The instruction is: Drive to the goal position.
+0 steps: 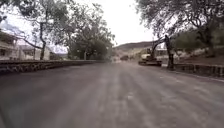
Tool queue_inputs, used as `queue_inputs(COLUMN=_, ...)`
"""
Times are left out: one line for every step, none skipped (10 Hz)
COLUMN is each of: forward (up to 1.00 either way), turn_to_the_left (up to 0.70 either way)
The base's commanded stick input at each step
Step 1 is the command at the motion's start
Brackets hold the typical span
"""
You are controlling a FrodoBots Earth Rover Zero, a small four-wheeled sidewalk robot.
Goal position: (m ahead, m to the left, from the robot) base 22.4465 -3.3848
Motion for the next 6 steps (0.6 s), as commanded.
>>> queue_inputs(forward=0.70, turn_to_the_left=0.00)
queue_inputs(forward=0.70, turn_to_the_left=0.00)
queue_inputs(forward=0.70, turn_to_the_left=0.00)
queue_inputs(forward=0.70, turn_to_the_left=0.00)
queue_inputs(forward=0.70, turn_to_the_left=0.00)
queue_inputs(forward=0.70, turn_to_the_left=0.00)
